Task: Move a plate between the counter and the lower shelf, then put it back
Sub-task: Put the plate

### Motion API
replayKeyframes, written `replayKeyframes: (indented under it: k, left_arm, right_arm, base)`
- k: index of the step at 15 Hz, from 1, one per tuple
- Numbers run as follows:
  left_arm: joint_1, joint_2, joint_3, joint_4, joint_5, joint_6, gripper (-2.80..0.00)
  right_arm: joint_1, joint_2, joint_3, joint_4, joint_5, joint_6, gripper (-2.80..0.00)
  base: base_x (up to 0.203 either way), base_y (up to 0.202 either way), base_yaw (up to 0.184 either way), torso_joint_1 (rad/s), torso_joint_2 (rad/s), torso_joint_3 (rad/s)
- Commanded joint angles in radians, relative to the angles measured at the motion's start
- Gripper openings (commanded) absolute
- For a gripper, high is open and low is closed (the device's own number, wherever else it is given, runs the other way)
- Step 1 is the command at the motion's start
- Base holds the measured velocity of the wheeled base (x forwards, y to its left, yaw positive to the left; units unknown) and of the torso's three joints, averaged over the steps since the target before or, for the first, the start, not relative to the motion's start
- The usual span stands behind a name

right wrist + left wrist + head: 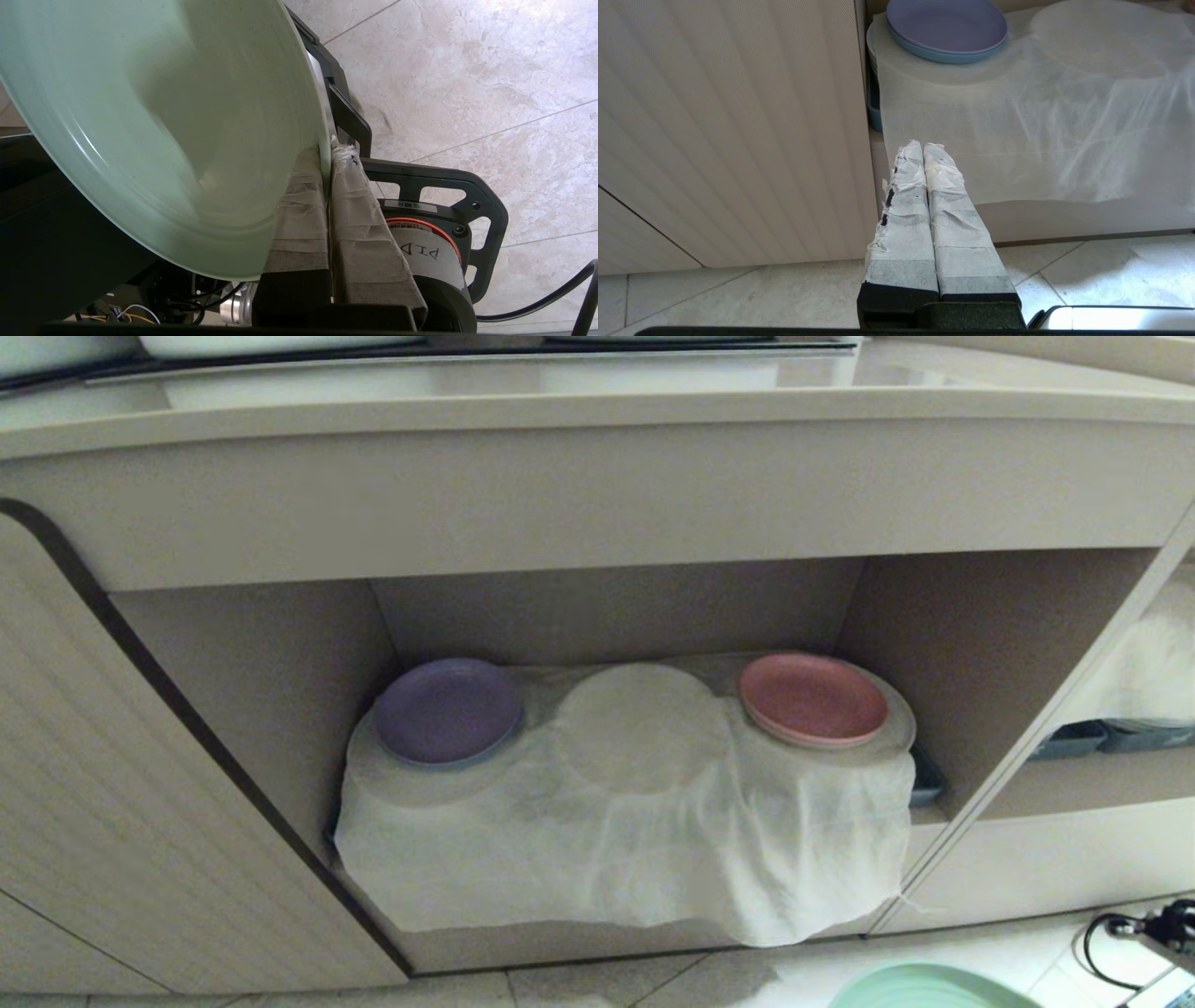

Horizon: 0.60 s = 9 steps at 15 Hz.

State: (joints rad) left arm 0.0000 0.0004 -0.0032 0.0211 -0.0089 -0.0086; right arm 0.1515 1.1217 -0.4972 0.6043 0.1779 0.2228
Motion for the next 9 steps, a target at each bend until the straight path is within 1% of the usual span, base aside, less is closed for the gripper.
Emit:
replayKeyframes:
  k: [1,9]
  left_arm:
    - [0.0,0.0,0.0,0.0,0.0,-0.001,-2.8]
    - [0.0,0.0,0.0,0.0,0.0,-0.001,-2.8]
  right_arm:
    - [0.0,0.004,0.0,0.003,0.002,0.001,-2.8]
    - [0.0,0.003,-0.003,0.002,0.003,0.003,-2.8]
  base:
    - [0.0,0.0,0.0,0.0,0.0,0.0]
    - [0.0,0.0,0.0,0.0,0.0,0.0]
